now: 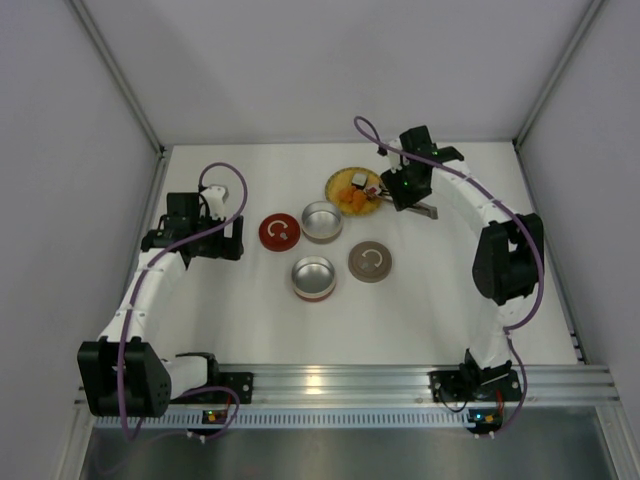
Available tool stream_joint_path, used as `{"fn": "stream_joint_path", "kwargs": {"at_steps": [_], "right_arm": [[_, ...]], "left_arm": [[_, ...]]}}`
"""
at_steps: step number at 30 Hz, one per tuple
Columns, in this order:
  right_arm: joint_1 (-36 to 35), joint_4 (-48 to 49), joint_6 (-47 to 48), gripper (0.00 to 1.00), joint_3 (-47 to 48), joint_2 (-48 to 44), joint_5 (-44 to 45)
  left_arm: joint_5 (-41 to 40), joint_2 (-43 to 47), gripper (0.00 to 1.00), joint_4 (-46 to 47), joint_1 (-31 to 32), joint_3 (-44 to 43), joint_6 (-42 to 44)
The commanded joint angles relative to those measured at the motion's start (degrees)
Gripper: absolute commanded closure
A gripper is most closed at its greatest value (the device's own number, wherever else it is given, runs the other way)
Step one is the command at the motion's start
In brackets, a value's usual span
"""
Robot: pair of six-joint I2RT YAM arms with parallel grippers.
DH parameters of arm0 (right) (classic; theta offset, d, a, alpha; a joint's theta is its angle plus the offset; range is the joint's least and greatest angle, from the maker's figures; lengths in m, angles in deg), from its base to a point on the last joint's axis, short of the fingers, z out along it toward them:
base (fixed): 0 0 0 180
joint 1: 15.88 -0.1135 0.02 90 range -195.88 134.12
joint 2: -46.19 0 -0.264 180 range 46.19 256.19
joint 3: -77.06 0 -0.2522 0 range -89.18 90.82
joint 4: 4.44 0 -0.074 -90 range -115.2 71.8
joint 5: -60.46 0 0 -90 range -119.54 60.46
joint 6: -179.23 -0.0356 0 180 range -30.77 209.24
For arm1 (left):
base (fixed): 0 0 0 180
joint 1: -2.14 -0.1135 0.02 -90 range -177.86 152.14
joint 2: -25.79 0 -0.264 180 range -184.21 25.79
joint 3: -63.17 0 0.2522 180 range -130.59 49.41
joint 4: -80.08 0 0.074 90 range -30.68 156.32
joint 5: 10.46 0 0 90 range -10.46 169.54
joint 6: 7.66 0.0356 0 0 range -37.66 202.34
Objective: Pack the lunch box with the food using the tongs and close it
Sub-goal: Pick up the fake food from the plate.
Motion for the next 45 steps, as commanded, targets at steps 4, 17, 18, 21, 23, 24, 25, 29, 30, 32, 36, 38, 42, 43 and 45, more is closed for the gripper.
{"fn": "stream_joint_path", "kwargs": {"at_steps": [4, 17, 18, 21, 23, 24, 25, 29, 30, 32, 36, 38, 42, 43, 45], "right_arm": [[0.4, 2.4, -1.7, 0.55, 1.5, -1.7, -1.3], [0.2, 3.1, -1.9, 0.56, 4.2, 2.3, -1.1], [0.2, 3.1, -1.8, 0.57, 4.1, 2.3, -1.0], [0.2, 2.6, -1.4, 0.62, 4.3, 2.1, -0.9], [0.2, 2.3, -1.4, 0.67, 4.5, 1.5, -1.2], [0.2, 2.0, -1.4, 0.71, 4.5, 1.1, -1.3], [0.3, 1.9, -1.5, 0.72, 4.5, 0.4, -1.5], [0.3, 1.6, -1.6, 0.81, 4.2, -1.9, -2.3], [0.2, 1.6, -1.6, 0.85, 4.2, -2.9, -2.7], [0.2, 1.7, -1.6, 0.89, 4.0, -3.8, -3.0], [0.3, 2.3, -2.0, 1.0, 4.0, -5.4, -3.4], [0.4, 2.6, -2.3, 1.0, 4.1, -6.1, -3.5], [0.4, 2.9, -2.6, 1.0, 4.2, -6.9, -3.6], [0.3, 2.9, -2.6, 1.0, 4.2, -7.1, -3.6], [0.3, 2.9, -2.5, 1.0, 4.3, -7.5, -3.6]], "left_arm": [[0.0, 0.7, 0.02, 2.0, 0.1, 0.1, 0.4], [-0.6, 0.8, 0.02, 2.1, 0.1, 0.8, 0.9], [-0.5, 0.8, 0.02, 2.2, 0.1, 0.8, 0.8], [-0.4, 0.7, 0.02, 2.3, 0.1, 0.8, 0.8], [-0.4, 0.6, 0.02, 2.3, 0.1, 0.8, 0.9], [-0.4, 0.6, 0.02, 2.4, 0.1, 0.8, 0.9], [-0.5, 0.6, 0.02, 2.4, 0.1, 0.8, 0.8], [-0.4, 0.7, 0.02, 2.4, 0.1, 0.8, 0.8], [-0.4, 0.7, 0.02, 2.3, 0.0, 0.8, 0.7], [-0.6, 0.8, 0.02, 2.5, 0.1, 1.0, 0.7], [-0.9, 0.9, 0.02, 2.5, 0.1, 1.1, 0.8], [-1.0, 1.2, 0.02, 2.5, 0.1, 1.1, 0.7], [-1.2, 1.3, 0.02, 2.5, 0.1, 1.2, 0.8], [-1.3, 1.4, 0.02, 2.5, 0.1, 1.2, 0.9], [-1.5, 1.3, 0.02, 2.6, 0.1, 1.2, 1.0]]}}
